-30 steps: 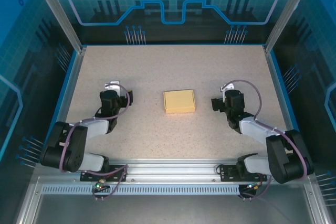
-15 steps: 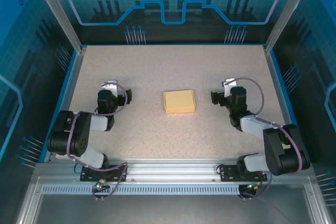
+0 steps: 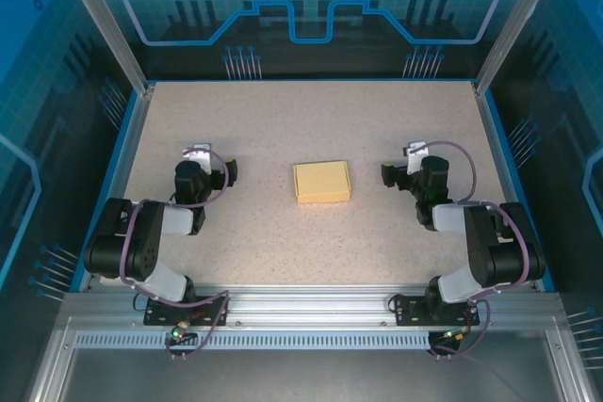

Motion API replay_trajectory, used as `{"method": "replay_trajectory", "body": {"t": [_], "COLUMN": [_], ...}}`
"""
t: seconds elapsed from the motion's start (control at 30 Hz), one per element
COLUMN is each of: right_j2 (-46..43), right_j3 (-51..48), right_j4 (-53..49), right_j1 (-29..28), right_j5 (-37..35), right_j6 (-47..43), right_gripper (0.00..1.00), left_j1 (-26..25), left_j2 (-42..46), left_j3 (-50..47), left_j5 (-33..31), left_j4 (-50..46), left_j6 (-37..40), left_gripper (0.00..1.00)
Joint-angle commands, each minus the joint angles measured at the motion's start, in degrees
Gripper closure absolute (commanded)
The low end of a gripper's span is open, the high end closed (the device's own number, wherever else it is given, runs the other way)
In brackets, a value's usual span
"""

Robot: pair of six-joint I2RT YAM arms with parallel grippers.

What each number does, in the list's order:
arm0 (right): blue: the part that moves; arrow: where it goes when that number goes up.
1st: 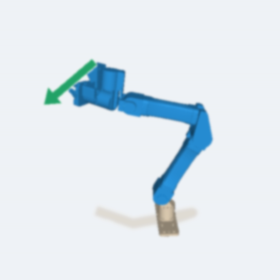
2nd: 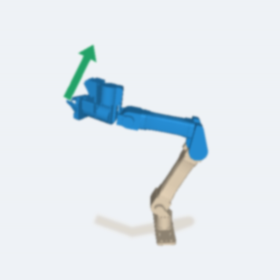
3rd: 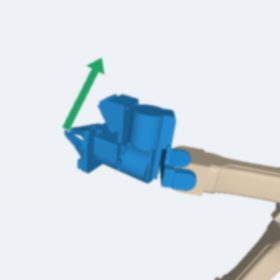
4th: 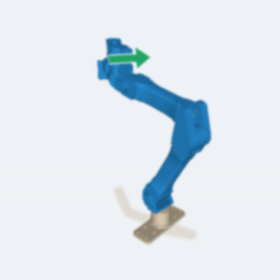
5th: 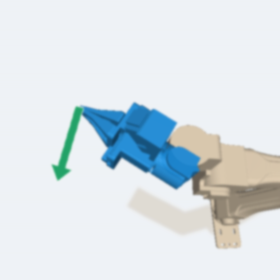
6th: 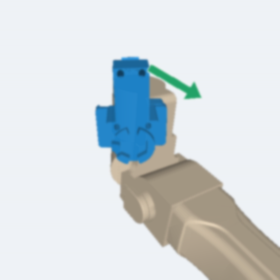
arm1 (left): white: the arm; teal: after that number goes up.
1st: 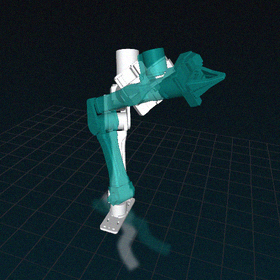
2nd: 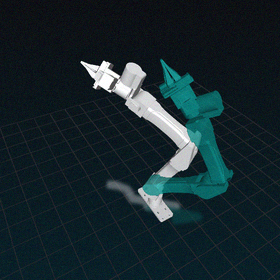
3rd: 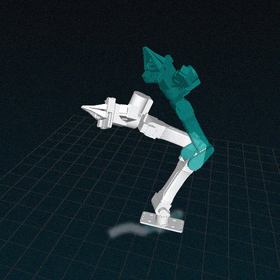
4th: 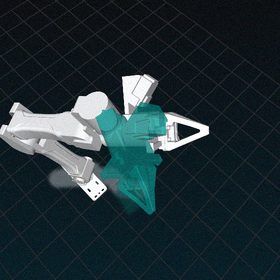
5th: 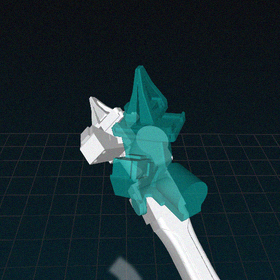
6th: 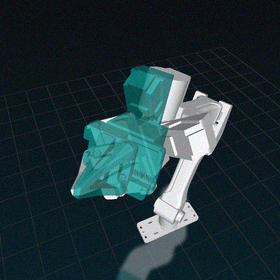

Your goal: Fold the paper box

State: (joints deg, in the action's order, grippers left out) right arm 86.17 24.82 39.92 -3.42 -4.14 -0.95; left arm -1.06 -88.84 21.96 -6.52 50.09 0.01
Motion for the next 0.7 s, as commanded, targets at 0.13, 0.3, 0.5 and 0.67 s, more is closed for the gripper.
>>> {"method": "replay_trajectory", "body": {"t": [0.13,0.3,0.5,0.67], "right_j2": [-0.09,-0.04,-0.04,-0.04], "right_j3": [0.01,0.19,0.18,0.15], "right_j4": [2.88,2.71,2.71,2.71], "right_j1": [-0.11,-0.01,-0.06,-0.05], "right_j5": [0.71,0.86,0.92,0.89], "right_j6": [0.41,0.47,0.43,0.42], "right_gripper": [0.0,0.0,0.0,0.0], "left_j1": [0.36,0.36,0.37,0.36], "left_j2": [0.07,0.07,0.07,0.05], "left_j3": [0.07,0.08,0.09,0.09], "left_j5": [1.25,1.25,1.25,1.25], "left_j4": [2.32,2.35,2.3,2.33], "left_j6": [0.17,0.2,0.19,0.18], "left_gripper": [0.01,0.01,0.01,0.01]}}
